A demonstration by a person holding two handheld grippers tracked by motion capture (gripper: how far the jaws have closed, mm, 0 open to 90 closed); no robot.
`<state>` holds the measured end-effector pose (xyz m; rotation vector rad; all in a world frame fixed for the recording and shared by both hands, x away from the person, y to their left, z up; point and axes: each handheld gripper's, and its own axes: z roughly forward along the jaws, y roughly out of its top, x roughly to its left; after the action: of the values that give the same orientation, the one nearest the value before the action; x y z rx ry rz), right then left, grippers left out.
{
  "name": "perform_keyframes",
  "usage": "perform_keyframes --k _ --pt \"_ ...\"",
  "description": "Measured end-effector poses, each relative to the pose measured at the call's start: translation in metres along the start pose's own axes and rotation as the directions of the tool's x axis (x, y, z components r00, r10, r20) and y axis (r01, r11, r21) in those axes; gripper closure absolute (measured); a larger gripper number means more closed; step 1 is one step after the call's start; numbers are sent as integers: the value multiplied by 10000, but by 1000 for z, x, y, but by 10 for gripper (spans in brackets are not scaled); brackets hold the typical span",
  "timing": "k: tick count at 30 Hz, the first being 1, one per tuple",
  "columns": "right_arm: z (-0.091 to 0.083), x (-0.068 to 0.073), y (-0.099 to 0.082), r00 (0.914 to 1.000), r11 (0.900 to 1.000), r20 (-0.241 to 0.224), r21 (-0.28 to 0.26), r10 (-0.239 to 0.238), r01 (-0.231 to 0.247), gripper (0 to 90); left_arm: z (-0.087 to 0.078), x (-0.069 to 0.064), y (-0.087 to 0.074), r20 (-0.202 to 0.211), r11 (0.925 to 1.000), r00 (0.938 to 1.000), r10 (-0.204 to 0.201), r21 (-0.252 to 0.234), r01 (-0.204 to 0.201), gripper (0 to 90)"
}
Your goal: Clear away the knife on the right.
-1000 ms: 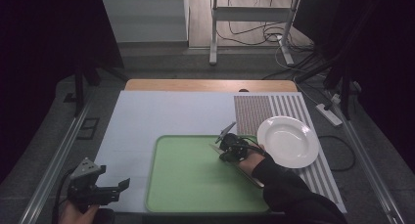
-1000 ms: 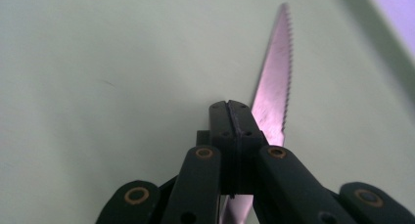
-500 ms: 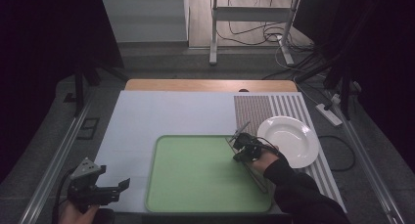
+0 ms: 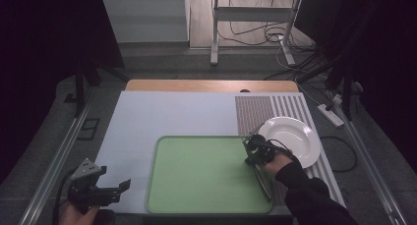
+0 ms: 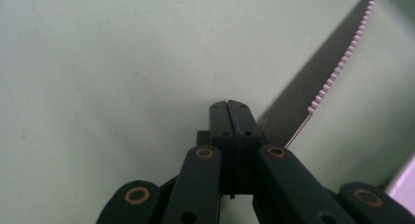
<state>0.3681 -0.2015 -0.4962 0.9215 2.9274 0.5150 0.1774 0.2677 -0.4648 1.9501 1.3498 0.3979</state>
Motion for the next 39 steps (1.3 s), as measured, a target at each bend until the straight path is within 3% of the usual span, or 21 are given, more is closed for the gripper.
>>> perform_keyframes --k 11,17,24,39 --pt "-9 -11 -14 9978 9982 -292 -68 599 -601 900 0 0 0 -2 10000 10000 2 11 -2 37" --pt "-14 -14 -20 9966 9965 -132 -188 818 -820 892 0 0 0 -7 10000 10000 11 9 -11 37" --pt "-21 -14 -21 9966 9949 -171 -598 808 -817 883 0 0 0 -12 10000 10000 8 17 -8 37" --pt "-38 0 -17 9958 9819 -26 -1663 920 -911 530 0 -1 0 -18 10000 10000 84 15 -84 39"
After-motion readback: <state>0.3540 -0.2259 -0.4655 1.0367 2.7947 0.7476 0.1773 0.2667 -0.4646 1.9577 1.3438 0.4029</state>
